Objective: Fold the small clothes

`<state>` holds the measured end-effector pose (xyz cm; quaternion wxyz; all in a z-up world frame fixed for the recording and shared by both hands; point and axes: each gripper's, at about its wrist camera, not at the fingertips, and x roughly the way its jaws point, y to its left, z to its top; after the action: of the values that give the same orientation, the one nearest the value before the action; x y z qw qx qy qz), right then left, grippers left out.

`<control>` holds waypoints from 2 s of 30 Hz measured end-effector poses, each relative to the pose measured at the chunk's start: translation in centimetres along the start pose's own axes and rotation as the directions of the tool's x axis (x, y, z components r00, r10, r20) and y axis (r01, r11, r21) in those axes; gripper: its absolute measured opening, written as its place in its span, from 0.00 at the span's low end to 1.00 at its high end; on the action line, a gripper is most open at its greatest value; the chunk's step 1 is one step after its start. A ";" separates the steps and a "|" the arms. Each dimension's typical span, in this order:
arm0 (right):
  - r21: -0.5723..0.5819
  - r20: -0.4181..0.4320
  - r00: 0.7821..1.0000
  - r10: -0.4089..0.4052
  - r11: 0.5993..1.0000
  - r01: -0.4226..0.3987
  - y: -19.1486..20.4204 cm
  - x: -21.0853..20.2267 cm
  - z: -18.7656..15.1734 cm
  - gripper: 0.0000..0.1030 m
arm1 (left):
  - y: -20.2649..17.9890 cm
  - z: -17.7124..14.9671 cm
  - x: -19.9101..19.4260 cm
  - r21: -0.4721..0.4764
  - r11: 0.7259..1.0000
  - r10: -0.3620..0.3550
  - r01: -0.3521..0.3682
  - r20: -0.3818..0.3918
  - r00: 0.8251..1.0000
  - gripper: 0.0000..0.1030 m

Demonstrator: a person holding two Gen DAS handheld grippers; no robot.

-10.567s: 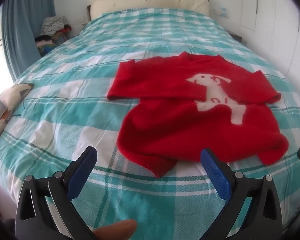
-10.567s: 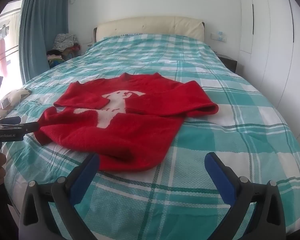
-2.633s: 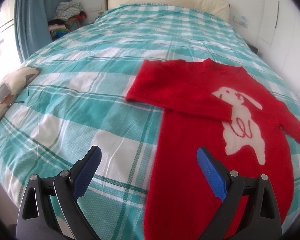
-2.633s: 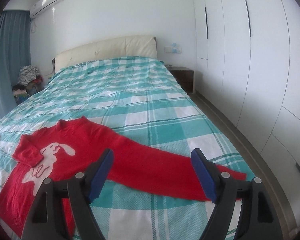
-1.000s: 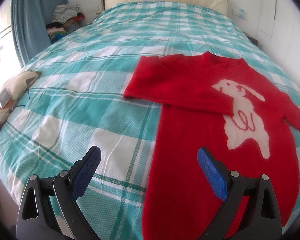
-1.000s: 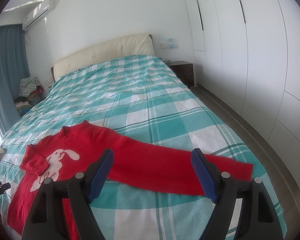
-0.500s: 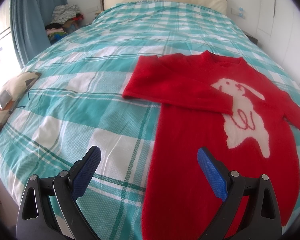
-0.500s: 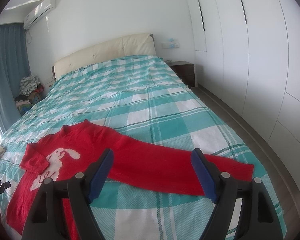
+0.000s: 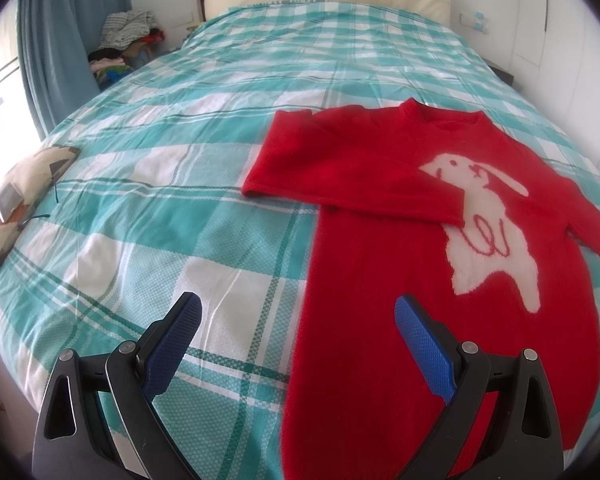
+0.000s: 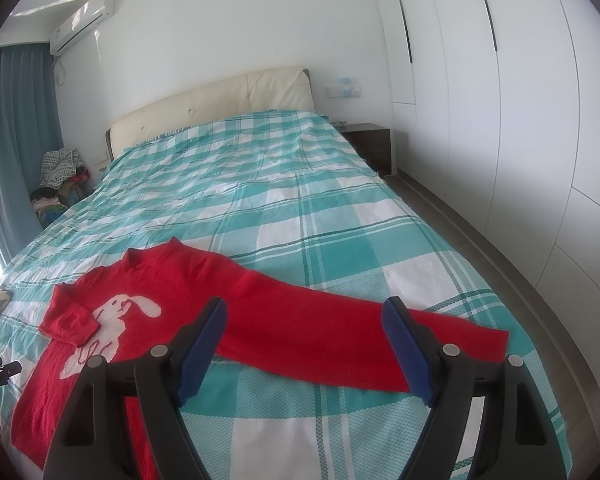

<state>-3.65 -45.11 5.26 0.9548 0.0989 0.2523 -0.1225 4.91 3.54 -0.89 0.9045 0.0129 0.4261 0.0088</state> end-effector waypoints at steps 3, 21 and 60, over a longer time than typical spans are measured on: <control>0.001 0.000 1.000 0.000 1.000 0.000 0.0 0.0 0.0 0.77 | 0.2 -0.1 0.1 0.010 1.000 -0.004 0.004 -0.007 1.000 0.96; 0.015 -0.011 0.998 0.066 0.998 -0.066 -0.2 0.8 0.4 0.77 | -5.1 5.7 -3.9 0.393 0.884 -0.296 0.255 0.047 0.954 1.00; -0.100 -0.060 0.996 0.066 0.992 -0.071 2.0 2.0 -0.5 0.77 | 27.3 4.6 7.5 -0.714 0.681 0.145 -0.165 -0.089 0.985 0.02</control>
<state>-1.62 -43.49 4.07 0.9546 0.0622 0.2817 -0.0738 13.10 30.99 -2.84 0.8279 -0.3056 0.3976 0.2511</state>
